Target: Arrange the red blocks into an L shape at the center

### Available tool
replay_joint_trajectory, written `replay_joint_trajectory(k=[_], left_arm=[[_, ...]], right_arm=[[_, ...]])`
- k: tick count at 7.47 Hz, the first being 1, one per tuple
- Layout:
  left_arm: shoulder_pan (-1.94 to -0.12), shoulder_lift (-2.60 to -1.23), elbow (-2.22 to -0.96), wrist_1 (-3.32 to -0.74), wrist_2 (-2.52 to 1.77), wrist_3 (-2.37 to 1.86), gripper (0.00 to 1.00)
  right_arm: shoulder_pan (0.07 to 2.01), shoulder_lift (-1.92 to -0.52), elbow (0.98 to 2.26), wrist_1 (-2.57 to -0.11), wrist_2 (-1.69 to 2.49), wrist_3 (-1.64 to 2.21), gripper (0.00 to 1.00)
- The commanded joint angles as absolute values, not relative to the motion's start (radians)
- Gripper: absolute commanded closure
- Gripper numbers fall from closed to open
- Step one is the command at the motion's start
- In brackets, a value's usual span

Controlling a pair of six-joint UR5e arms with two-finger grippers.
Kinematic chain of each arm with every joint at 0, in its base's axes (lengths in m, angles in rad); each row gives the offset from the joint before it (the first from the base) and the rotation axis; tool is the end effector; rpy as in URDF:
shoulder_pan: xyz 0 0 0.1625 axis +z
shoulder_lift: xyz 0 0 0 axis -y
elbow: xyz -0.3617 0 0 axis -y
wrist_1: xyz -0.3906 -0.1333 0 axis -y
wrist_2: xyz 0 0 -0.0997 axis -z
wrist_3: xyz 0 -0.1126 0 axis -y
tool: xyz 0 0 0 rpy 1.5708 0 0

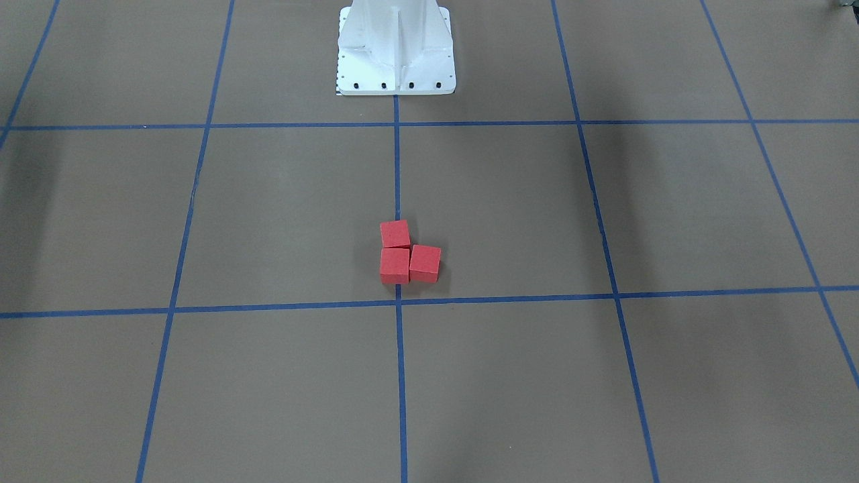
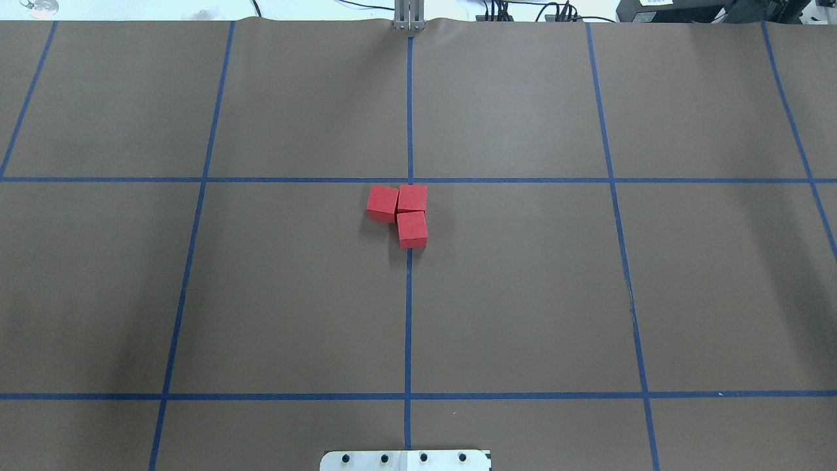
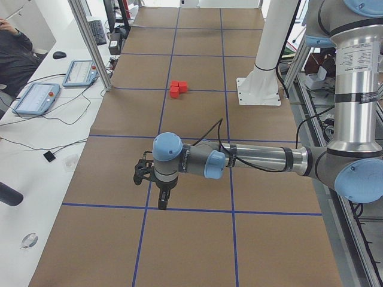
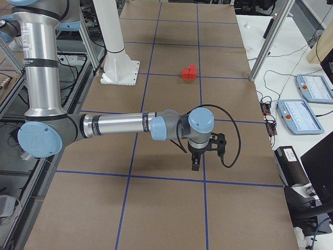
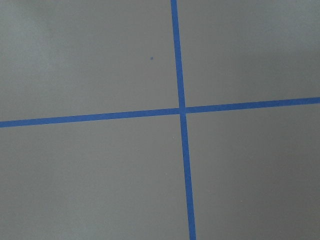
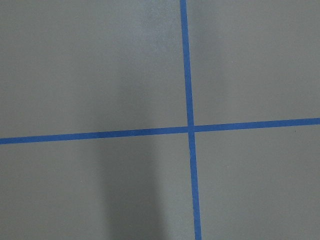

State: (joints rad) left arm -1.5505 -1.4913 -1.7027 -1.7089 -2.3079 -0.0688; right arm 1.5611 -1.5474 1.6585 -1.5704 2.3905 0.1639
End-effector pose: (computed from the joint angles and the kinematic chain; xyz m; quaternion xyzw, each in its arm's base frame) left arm -0.0480 -0.4761 0.5656 0.0727 0.3622 0.0117 0.9292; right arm 0.0461 -0.5048 0.5461 0.0164 -0.4008 0.0484 0.9147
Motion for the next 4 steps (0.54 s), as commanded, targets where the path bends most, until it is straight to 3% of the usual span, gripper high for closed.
replay_joint_trajectory(k=[1, 4], left_arm=[[-1.549, -1.490, -1.703, -1.709, -2.309, -0.069, 0.00], [-1.545, -1.489, -1.701, -1.709, -2.307, -0.069, 0.00]], right_arm=[[1.539, -1.568, 1.654, -1.566, 2.390, 0.172, 0.01], [1.539, -1.588, 1.651, -1.566, 2.388, 0.172, 0.01]])
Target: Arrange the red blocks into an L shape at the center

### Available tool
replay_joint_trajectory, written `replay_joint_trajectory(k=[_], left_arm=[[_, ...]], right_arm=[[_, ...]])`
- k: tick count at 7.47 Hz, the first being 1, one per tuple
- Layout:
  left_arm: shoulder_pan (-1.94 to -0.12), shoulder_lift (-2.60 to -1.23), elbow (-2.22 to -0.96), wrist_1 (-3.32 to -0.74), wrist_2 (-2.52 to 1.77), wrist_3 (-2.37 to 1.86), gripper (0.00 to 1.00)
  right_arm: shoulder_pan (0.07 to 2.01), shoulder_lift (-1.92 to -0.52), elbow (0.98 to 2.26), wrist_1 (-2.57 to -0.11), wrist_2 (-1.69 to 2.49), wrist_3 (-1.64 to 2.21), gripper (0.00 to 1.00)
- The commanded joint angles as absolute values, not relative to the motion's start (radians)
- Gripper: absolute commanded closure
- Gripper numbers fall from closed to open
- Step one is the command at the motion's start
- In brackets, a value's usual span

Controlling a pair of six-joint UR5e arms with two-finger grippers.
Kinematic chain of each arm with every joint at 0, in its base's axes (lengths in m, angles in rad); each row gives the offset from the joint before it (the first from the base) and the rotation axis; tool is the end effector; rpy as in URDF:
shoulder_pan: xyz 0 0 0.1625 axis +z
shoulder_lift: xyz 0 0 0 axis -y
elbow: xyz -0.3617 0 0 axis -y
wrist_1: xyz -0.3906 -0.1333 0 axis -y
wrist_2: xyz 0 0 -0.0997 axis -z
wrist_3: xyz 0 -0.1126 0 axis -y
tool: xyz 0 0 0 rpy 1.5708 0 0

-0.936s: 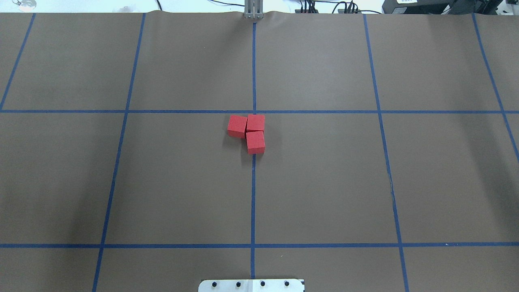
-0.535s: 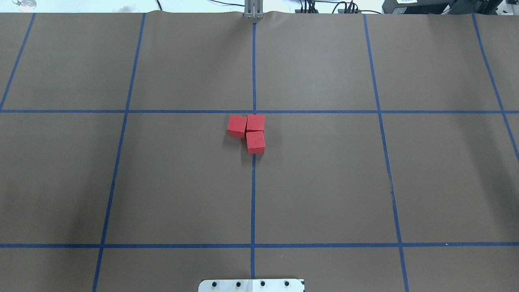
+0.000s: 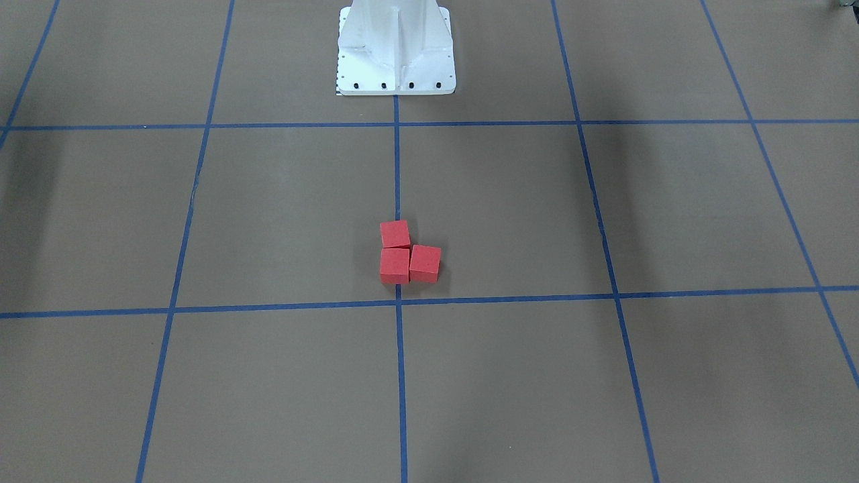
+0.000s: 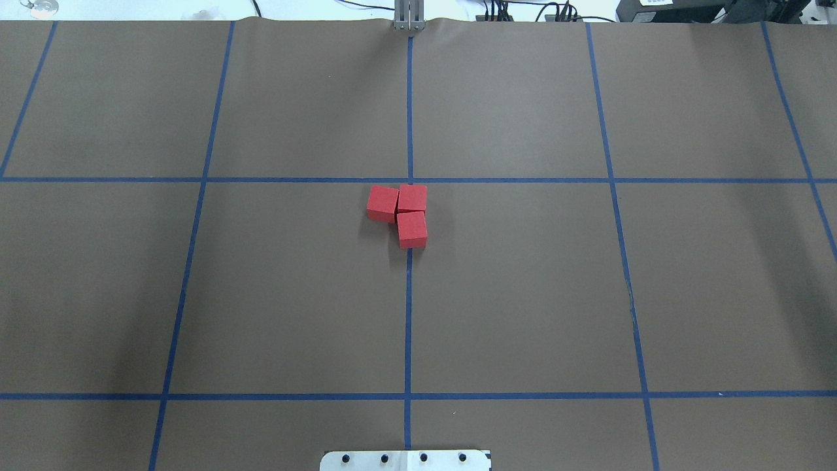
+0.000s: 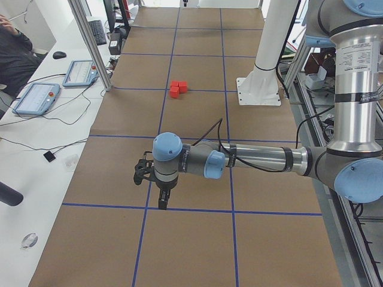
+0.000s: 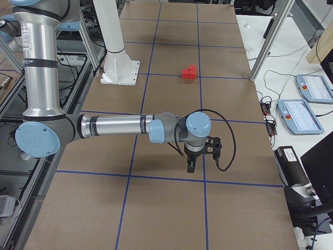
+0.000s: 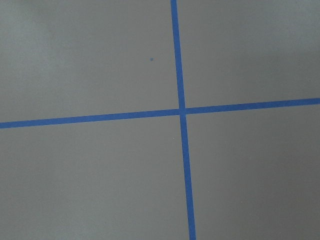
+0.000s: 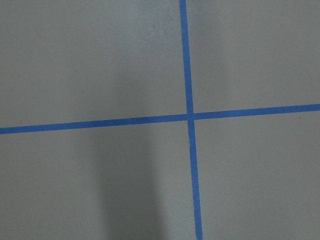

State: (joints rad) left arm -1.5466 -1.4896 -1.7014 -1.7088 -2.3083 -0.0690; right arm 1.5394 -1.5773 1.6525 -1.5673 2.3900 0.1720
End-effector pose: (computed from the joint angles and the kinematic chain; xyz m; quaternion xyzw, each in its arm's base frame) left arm -0.0461 -0.4755 0.5670 0.0705 0.3625 0.0129 0.9292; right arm 0.0355 -0.4939 0.5637 -0.0045 -0.3995 0.0488 0.9154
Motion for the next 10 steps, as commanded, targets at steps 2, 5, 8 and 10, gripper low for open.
replay_joint_trajectory(k=[2, 5, 8, 10], left_arm=[[-1.545, -1.491, -1.701, -1.709, -2.307, -0.068, 0.00], [-1.545, -1.491, -1.701, -1.709, -2.307, -0.067, 0.00], [-1.545, -1.491, -1.698, -1.709, -2.307, -0.067, 0.00], [-1.545, -1.493, -1.697, -1.709, -2.307, -0.067, 0.00]], right_arm=[[1.540, -1.606, 1.651, -1.566, 2.390, 0.167, 0.01], [1.542, -1.647, 1.664, -1.565, 2.393, 0.163, 0.01], [1.542, -1.647, 1.664, -1.565, 2.393, 0.163, 0.01], [1.542, -1.647, 1.664, -1.565, 2.391, 0.164, 0.01]])
